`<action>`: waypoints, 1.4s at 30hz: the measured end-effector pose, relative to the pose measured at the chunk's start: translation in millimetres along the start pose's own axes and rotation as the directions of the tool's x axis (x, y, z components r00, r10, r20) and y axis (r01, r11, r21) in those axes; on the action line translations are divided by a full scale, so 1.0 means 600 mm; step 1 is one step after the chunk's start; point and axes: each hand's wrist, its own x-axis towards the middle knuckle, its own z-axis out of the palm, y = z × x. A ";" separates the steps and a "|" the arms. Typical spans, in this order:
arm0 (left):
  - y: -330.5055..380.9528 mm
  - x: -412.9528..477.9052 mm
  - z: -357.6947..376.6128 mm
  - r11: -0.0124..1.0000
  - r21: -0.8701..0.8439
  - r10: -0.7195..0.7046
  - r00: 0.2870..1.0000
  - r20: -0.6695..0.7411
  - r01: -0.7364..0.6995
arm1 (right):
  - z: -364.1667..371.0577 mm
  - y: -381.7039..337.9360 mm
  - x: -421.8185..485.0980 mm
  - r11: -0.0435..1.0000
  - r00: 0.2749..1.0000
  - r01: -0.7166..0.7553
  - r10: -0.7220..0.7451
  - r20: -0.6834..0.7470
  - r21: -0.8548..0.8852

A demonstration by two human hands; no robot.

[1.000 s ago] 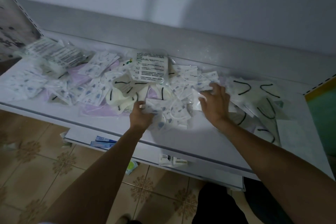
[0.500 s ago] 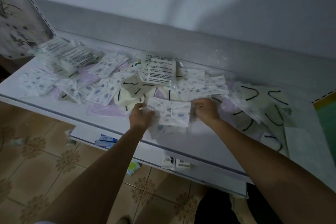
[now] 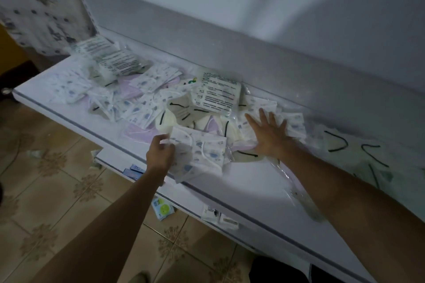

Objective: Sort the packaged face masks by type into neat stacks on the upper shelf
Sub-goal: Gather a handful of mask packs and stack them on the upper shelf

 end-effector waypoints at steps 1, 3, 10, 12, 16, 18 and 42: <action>0.000 -0.001 0.000 1.000 -0.009 -0.001 1.000 0.006 0.001 | -0.004 0.006 0.005 0.999 1.000 0.000 -0.001 0.026 0.036; -0.004 -0.001 0.004 1.000 -0.022 -0.001 1.000 0.016 0.002 | -0.011 0.017 0.012 0.997 0.999 0.019 -0.022 0.046 0.070; -0.012 -0.009 0.012 1.000 0.013 -0.009 0.996 0.090 0.008 | -0.021 0.037 -0.003 0.992 0.992 0.122 -0.121 -0.026 0.019; -0.012 -0.007 0.005 1.000 0.006 0.007 0.992 0.123 -0.008 | -0.025 0.041 -0.012 0.996 0.994 0.090 -0.090 -0.061 -0.002; -0.005 -0.014 -0.006 0.999 -0.048 0.010 0.985 0.171 -0.002 | -0.015 0.028 -0.039 0.997 0.990 0.079 -0.077 -0.121 0.007; -0.002 -0.017 -0.009 0.993 -0.105 -0.037 0.983 0.178 0.056 | -0.011 0.013 -0.055 0.994 0.983 0.105 -0.106 -0.148 -0.017; -0.010 -0.038 -0.002 0.990 -0.061 -0.110 0.966 0.235 0.127 | 0.025 0.021 -0.059 0.985 0.928 -0.171 0.152 -0.339 -0.028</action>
